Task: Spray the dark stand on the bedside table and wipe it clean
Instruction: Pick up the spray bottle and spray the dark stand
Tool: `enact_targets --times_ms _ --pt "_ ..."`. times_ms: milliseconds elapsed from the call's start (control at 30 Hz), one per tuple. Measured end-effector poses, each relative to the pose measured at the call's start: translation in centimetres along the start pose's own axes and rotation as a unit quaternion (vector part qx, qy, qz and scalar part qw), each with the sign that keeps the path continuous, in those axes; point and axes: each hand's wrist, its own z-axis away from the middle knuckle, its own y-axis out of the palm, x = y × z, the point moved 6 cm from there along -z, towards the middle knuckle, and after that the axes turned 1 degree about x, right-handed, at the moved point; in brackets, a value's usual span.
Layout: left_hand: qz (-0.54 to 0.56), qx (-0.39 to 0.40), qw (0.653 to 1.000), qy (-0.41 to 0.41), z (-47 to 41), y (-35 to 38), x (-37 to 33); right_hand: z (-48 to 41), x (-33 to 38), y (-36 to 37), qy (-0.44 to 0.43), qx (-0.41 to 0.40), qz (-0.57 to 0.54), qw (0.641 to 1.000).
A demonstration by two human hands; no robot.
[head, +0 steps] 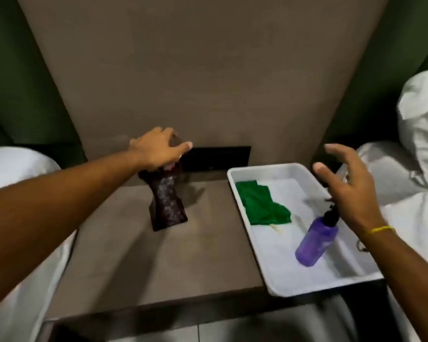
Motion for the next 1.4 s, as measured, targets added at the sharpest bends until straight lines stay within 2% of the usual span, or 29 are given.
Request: enact_targets --times_ms 33,100,267,567,700,800,900,1000,1267,1400 --pt "0.011 0.002 1.000 0.015 -0.5 1.5 0.2 1.6 -2.4 0.4 0.020 -0.028 -0.043 0.998" --pt "0.004 -0.004 1.000 0.027 -1.3 2.7 0.1 4.1 -5.1 1.4 0.057 -0.036 -0.126 0.990" --pt "-0.011 0.001 1.000 0.026 -2.5 3.1 0.3 6.6 -8.0 4.1 0.111 0.001 -0.202 0.973" --pt "-0.035 0.020 0.999 -0.011 -2.4 3.6 0.3 6.4 -6.9 5.4 0.074 -0.038 -0.084 0.993" --pt "-0.031 0.024 0.999 -0.014 -2.2 3.5 0.4 6.8 -3.5 6.2 0.007 -0.002 -0.006 1.000" --pt "-0.011 0.032 0.999 -0.017 -2.3 3.5 0.6 6.3 2.8 7.4 -0.073 0.055 0.054 0.994" --pt "0.002 0.042 0.999 -0.005 -2.1 3.5 0.4 7.0 9.3 10.2 -0.129 0.126 0.031 0.983" --pt "0.009 0.045 0.999 -0.002 -2.0 3.5 0.4 8.5 12.3 14.0 -0.101 0.192 -0.023 0.976" --pt "0.013 0.028 0.999 -0.025 -2.2 3.5 0.6 9.9 11.5 22.7 -0.050 0.198 -0.011 0.979" --pt "0.020 0.037 0.999 -0.020 -2.2 3.6 0.6 9.8 10.8 23.9 -0.073 0.211 0.031 0.974"
